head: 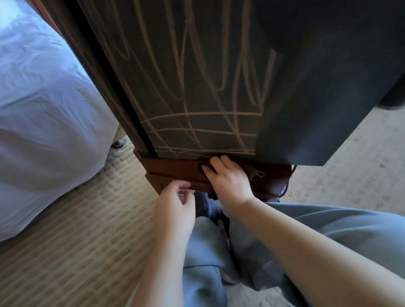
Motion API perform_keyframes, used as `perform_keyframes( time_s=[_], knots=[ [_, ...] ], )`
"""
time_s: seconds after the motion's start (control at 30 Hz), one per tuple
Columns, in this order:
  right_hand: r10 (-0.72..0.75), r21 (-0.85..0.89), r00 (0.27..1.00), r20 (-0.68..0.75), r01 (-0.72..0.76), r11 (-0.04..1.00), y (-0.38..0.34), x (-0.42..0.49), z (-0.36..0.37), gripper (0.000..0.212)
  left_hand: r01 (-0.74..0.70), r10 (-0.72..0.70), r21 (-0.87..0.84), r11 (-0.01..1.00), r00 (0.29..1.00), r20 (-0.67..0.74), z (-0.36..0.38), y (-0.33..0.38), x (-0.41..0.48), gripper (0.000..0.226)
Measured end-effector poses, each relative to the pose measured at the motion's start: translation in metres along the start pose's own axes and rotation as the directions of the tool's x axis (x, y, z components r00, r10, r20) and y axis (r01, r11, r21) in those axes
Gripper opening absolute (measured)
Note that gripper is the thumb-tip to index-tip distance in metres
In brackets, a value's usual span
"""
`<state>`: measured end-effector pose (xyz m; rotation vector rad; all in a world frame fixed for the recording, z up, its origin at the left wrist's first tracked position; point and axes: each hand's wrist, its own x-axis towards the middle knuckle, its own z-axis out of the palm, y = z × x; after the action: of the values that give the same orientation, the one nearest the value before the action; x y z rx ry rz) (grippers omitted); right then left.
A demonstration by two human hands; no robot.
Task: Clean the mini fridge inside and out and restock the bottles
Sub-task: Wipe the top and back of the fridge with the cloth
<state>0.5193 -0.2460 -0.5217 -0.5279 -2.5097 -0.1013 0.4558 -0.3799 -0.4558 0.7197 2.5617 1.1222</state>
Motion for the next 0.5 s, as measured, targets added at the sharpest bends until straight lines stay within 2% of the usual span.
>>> perform_keyframes(
  time_s=[0.1,0.2,0.27,0.33,0.4,0.5],
  knots=[
    [-0.096,-0.003,0.994,0.047,0.096,0.995,-0.019,0.018,0.014,0.042,0.025,-0.026,-0.01,1.0,0.999,-0.045,-0.003,-0.005,0.005,0.013],
    [-0.125,-0.023,0.99,0.059,0.127,0.992,-0.019,0.016,0.021,0.048,0.036,-0.042,-0.058,0.998,0.995,-0.094,-0.003,-0.002,0.013,0.013],
    [-0.201,-0.049,0.978,0.061,0.204,0.978,-0.009,0.01,0.024,0.044,0.037,-0.044,-0.08,0.996,0.994,-0.096,0.001,0.004,0.015,0.014],
    [-0.333,-0.102,0.94,0.076,0.34,0.935,0.008,0.0,0.023,0.028,0.03,-0.037,-0.089,0.996,0.996,-0.079,0.005,0.008,0.013,0.014],
    [-0.427,-0.154,0.893,0.138,0.446,0.882,0.027,-0.009,0.012,0.031,0.027,-0.034,-0.098,0.995,0.997,-0.063,0.009,0.011,0.008,0.014],
    [-0.45,-0.185,0.87,0.201,0.484,0.855,0.055,-0.029,-0.018,0.035,0.046,-0.05,-0.103,0.994,0.998,-0.035,0.012,0.012,0.0,0.013]
  ],
)
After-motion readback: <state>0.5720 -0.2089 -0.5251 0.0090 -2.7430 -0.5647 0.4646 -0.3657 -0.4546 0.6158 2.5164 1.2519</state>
